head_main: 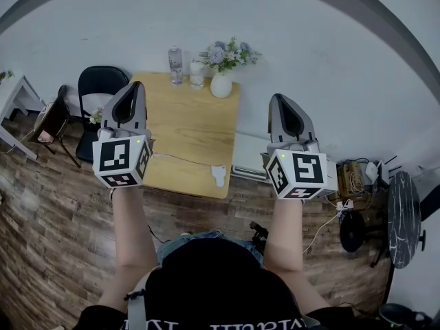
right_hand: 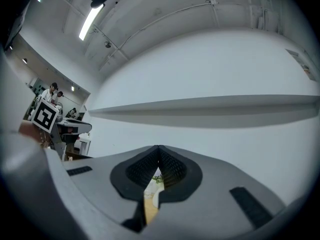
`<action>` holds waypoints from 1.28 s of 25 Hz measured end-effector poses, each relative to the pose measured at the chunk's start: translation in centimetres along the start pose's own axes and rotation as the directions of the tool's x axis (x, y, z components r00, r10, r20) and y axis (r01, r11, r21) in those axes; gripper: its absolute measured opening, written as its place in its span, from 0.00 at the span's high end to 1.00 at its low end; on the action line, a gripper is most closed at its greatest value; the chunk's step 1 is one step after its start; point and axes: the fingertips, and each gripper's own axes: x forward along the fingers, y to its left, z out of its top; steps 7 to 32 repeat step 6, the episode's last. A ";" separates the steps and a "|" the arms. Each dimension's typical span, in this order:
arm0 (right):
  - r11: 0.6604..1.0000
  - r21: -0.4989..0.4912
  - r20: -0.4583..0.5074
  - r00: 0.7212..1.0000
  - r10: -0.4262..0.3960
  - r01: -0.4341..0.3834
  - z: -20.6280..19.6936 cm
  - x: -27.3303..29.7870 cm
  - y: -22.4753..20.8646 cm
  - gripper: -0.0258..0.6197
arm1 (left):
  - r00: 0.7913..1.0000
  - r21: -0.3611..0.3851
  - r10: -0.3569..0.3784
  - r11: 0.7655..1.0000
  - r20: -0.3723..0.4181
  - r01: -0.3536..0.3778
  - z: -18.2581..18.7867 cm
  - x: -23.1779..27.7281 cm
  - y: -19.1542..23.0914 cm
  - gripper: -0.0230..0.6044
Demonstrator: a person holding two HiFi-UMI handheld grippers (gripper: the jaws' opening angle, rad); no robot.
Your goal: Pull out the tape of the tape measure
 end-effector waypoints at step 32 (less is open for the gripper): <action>1.000 -0.006 -0.005 1.000 -0.001 0.001 0.0 0.2 -0.2 0.94 | 1.000 0.009 -0.007 1.000 0.007 0.007 0.4 0.3 -0.2 0.94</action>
